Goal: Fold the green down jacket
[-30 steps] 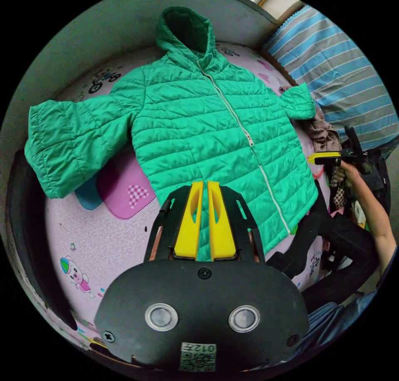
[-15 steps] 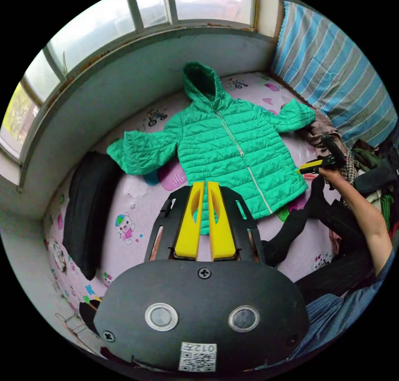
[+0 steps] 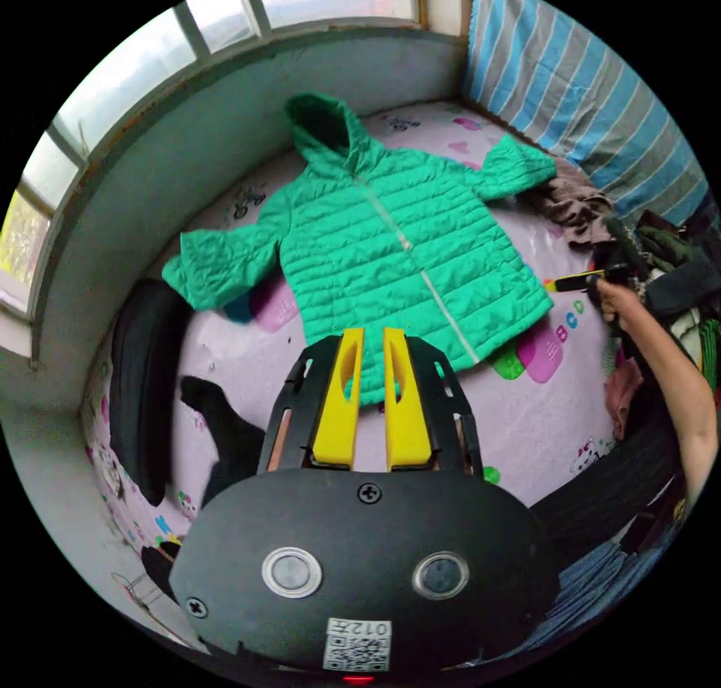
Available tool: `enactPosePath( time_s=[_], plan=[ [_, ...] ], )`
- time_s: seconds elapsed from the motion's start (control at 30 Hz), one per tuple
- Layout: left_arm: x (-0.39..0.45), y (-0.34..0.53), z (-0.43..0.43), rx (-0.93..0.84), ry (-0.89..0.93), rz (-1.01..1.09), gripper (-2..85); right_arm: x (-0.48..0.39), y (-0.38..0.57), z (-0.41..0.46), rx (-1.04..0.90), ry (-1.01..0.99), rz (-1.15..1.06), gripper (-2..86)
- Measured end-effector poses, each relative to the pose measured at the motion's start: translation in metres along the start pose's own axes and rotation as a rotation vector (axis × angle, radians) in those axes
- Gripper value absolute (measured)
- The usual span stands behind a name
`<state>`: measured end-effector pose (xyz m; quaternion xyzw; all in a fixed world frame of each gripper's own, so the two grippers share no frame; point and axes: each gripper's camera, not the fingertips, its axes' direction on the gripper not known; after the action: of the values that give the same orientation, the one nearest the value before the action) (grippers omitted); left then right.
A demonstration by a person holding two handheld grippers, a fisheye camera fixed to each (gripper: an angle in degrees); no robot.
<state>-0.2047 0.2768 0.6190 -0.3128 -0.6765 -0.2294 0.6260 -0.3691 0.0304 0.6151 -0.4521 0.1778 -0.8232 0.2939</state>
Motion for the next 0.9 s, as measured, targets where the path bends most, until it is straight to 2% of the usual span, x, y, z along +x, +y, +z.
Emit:
enactPosePath(
  time_s=[0.13,0.37,0.53,0.63,0.8,0.9],
  plan=[
    [-0.050,0.002,0.075,-0.144,0.115,-0.157,8.1,0.014,-0.016,0.001,-0.022,-0.105,0.017,12.2],
    [-0.075,-0.016,0.148,-0.251,0.190,-0.181,9.3,0.011,-0.051,0.010,-0.087,-0.119,-0.018,7.9],
    [-0.058,-0.033,0.166,-0.282,0.171,-0.046,6.6,0.001,-0.064,0.001,-0.103,-0.127,-0.073,2.3],
    [-0.044,-0.035,0.162,-0.349,0.165,0.087,5.3,-0.022,-0.063,-0.004,-0.170,-0.018,-0.188,1.0],
    [-0.015,-0.013,0.154,-0.485,0.155,0.293,4.1,-0.069,-0.037,0.012,-0.410,0.171,-0.406,1.0],
    [0.000,0.010,0.149,-0.576,0.171,0.385,3.6,-0.091,-0.017,0.026,-0.601,0.186,-0.501,2.1]
  ],
)
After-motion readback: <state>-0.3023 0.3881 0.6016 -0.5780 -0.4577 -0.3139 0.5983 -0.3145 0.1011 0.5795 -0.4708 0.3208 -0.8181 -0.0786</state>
